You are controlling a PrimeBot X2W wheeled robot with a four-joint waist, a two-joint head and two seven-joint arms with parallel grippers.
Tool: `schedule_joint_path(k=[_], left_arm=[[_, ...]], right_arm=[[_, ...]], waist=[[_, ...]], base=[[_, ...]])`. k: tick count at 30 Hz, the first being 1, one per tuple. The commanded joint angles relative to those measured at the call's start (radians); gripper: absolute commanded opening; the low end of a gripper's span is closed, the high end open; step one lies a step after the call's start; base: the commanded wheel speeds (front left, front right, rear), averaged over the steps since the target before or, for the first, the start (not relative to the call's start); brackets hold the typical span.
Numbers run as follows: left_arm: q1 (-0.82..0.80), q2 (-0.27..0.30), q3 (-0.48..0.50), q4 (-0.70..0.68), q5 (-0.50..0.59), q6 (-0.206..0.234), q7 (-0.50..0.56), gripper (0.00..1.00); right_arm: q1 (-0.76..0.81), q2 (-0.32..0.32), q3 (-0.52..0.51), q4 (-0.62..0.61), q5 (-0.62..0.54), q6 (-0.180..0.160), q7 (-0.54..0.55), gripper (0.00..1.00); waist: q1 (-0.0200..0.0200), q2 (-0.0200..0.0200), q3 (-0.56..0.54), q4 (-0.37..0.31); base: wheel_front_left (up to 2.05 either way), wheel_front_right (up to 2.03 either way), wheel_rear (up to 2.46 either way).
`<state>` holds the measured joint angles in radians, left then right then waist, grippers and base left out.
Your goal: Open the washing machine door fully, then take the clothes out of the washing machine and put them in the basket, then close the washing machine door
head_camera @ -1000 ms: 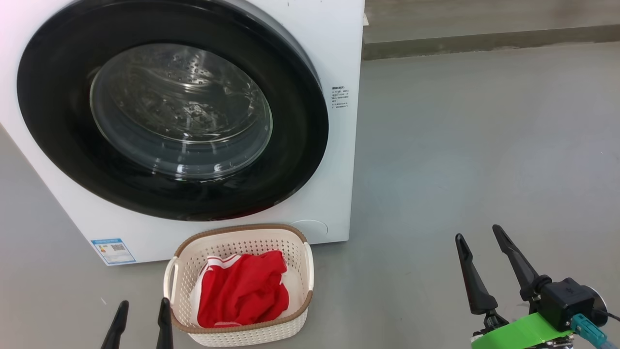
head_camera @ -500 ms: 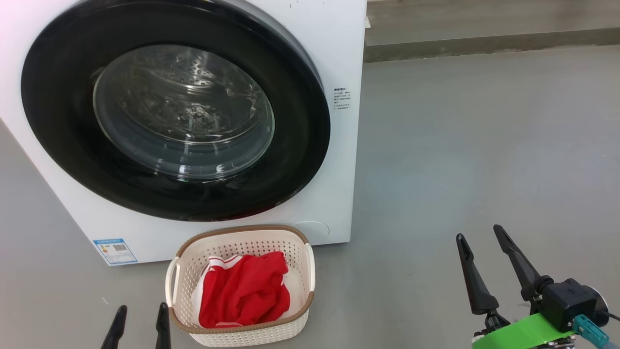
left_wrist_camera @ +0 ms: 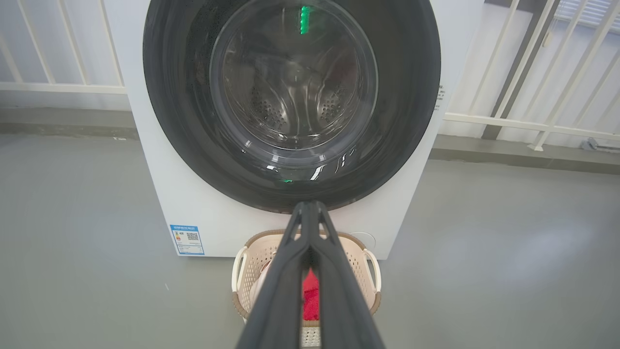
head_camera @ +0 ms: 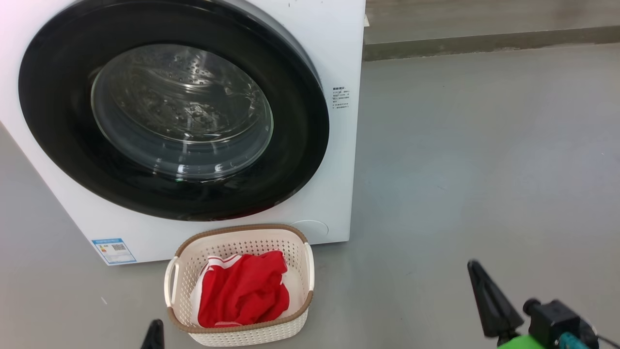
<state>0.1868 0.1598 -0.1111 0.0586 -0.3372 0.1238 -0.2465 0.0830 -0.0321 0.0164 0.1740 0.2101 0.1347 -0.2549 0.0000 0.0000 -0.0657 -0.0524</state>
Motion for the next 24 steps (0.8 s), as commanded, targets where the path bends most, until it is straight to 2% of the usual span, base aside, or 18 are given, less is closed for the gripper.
schedule_joint_path(k=[1, 9, 13, 24], left_arm=[[0.0, -0.006, -0.003, 0.013, -0.002, 0.0, 0.001, 0.0], [-0.015, -0.017, 0.005, 0.033, -0.075, -0.014, 0.02, 0.0], [-0.025, -0.019, 0.012, 0.039, -0.116, -0.022, 0.031, 0.0], [-0.05, -0.026, 0.029, 0.055, -0.219, -0.043, 0.058, 0.0]], right_arm=[[0.01, 0.003, 0.0, 0.015, 0.004, 0.0, 0.0, 0.0], [0.01, -0.001, -0.001, 0.029, 0.087, 0.0, 0.017, 0.0], [0.003, -0.004, -0.002, 0.031, 0.135, 0.0, 0.026, 0.0], [-0.015, -0.01, -0.006, 0.035, 0.251, -0.001, 0.05, 0.0]], waist=[[0.0, 0.0, 0.0, 0.0], [0.0023, 0.0, 0.002, 0.003], [0.0002, 0.0, 0.006, 0.005], [0.0, 0.0, 0.012, 0.009]], base=[[0.0, 0.0, 0.0], [0.0, 0.0, 0.0], [0.0, 0.0, 0.0], [0.0, 0.0, 0.0]])
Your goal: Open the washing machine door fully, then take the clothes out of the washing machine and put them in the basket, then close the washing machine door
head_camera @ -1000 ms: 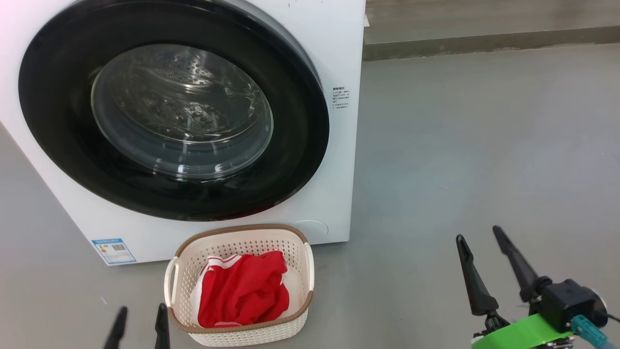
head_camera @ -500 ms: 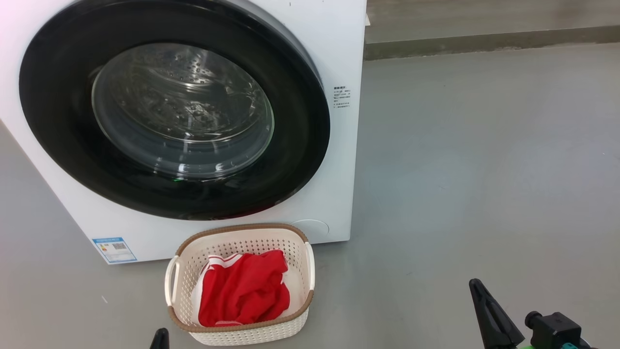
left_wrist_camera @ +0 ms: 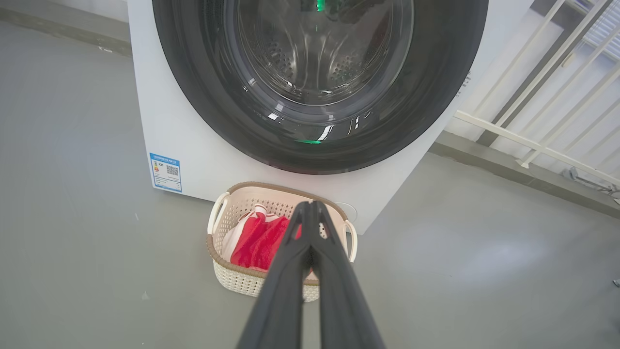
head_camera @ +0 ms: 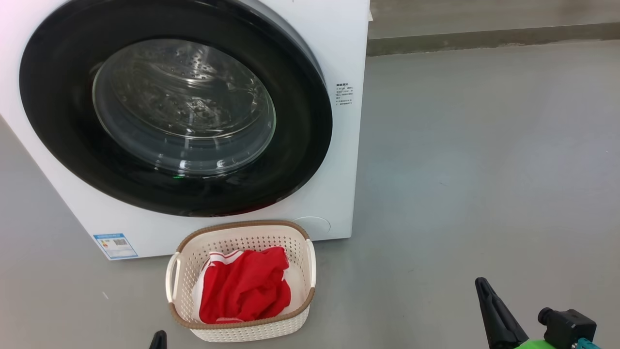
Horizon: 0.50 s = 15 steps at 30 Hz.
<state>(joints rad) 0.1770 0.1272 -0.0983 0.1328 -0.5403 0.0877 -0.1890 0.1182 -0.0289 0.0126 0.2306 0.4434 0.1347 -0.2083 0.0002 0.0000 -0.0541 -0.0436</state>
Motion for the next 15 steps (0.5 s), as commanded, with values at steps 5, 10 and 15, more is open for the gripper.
schedule_joint_path(k=[5, 10, 15], left_arm=[[-0.052, 0.003, 0.025, -0.012, -0.067, -0.017, 0.014, 0.0], [-0.064, 0.0, 0.034, -0.006, -0.118, -0.027, 0.028, 0.0], [-0.076, -0.004, 0.043, 0.0, -0.169, -0.038, 0.043, 0.0]], right_arm=[[-0.058, -0.016, -0.005, -0.02, 0.076, -0.001, 0.016, 0.0], [-0.067, -0.019, -0.008, -0.019, 0.133, -0.001, 0.029, 0.0], [-0.075, -0.021, -0.011, -0.017, 0.191, -0.001, 0.042, 0.0]], waist=[[-0.0001, 0.0, 0.003, 0.002], [-0.0001, 0.0, 0.006, 0.004], [-0.0001, 0.0, 0.008, 0.006]], base=[[0.0, 0.0, 0.0], [0.0, 0.0, 0.0], [0.0, 0.0, 0.0]])
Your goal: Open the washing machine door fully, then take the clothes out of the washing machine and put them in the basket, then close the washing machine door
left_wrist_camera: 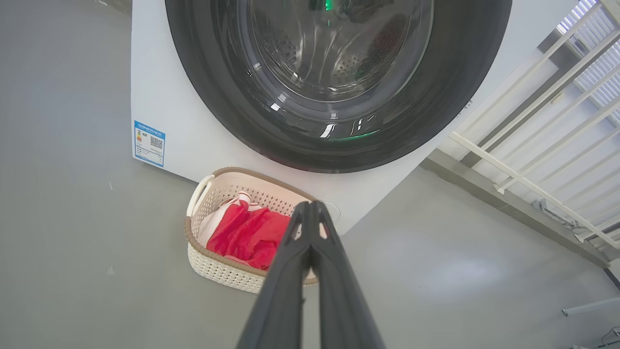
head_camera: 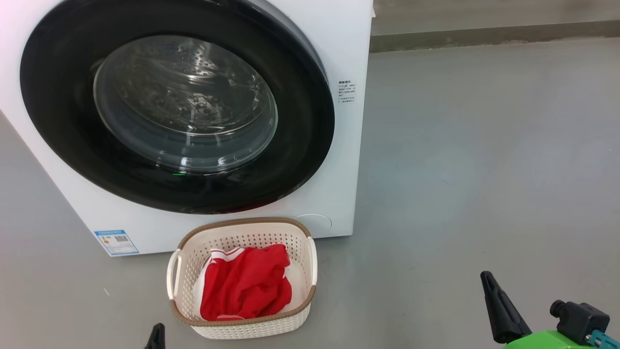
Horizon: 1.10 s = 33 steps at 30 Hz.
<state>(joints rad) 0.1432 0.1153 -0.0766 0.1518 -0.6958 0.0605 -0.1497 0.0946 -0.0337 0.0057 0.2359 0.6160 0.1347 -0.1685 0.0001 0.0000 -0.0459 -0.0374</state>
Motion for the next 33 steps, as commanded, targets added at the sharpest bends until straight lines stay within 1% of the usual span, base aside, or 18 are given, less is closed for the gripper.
schedule_joint_path(k=[1, 33], left_arm=[[-0.044, 0.007, 0.023, -0.018, -0.024, -0.012, 0.006, 0.0], [-0.117, -0.016, 0.079, 0.021, -0.34, -0.075, 0.094, 0.0]], right_arm=[[-0.053, -0.017, -0.005, -0.022, 0.03, -0.001, 0.005, 0.0], [-0.104, -0.027, -0.031, -0.012, 0.382, -0.002, 0.091, 0.0]], waist=[[-0.0001, 0.0, 0.001, 0.001], [-0.0001, 0.0, 0.018, 0.014]], base=[[0.0, 0.0, 0.0], [0.0, 0.0, 0.0]])
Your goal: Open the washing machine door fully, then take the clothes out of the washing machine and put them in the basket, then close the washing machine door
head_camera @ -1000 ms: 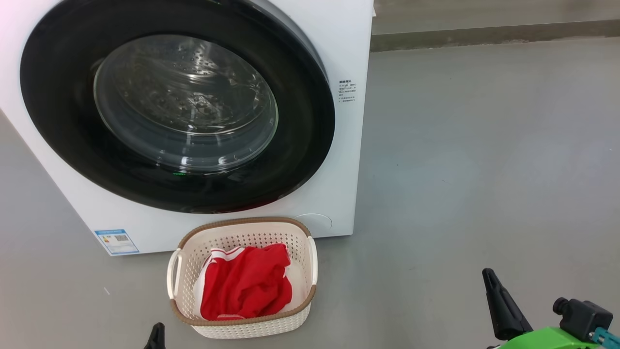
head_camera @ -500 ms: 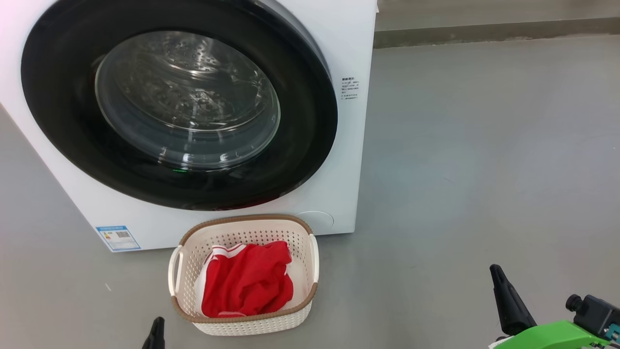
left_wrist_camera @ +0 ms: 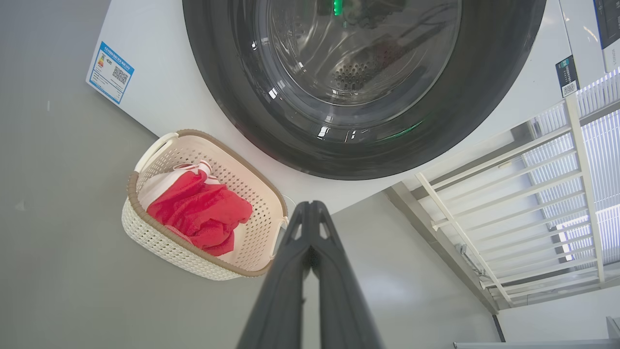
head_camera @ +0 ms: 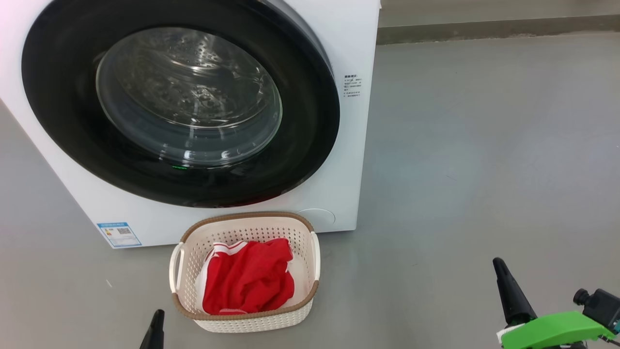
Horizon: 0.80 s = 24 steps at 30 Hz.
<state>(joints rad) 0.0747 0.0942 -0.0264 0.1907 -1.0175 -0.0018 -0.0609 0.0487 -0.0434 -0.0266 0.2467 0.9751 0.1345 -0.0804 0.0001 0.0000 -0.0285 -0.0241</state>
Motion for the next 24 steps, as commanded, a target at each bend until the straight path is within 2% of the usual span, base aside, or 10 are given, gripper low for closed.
schedule_joint_path(k=[1, 24], left_arm=[[-0.051, 0.004, 0.031, -0.017, -0.028, -0.015, 0.008, 0.0], [-0.107, -0.015, 0.075, 0.014, -0.272, -0.064, 0.078, 0.0]], right_arm=[[-0.06, -0.018, 0.001, -0.023, 0.034, -0.002, 0.006, 0.0], [-0.1, -0.023, -0.024, -0.014, 0.302, -0.003, 0.076, 0.0]], waist=[[-0.0001, 0.0, 0.001, 0.001], [-0.0001, 0.0, 0.014, 0.011]], base=[[0.0, 0.0, 0.0], [0.0, 0.0, 0.0]])
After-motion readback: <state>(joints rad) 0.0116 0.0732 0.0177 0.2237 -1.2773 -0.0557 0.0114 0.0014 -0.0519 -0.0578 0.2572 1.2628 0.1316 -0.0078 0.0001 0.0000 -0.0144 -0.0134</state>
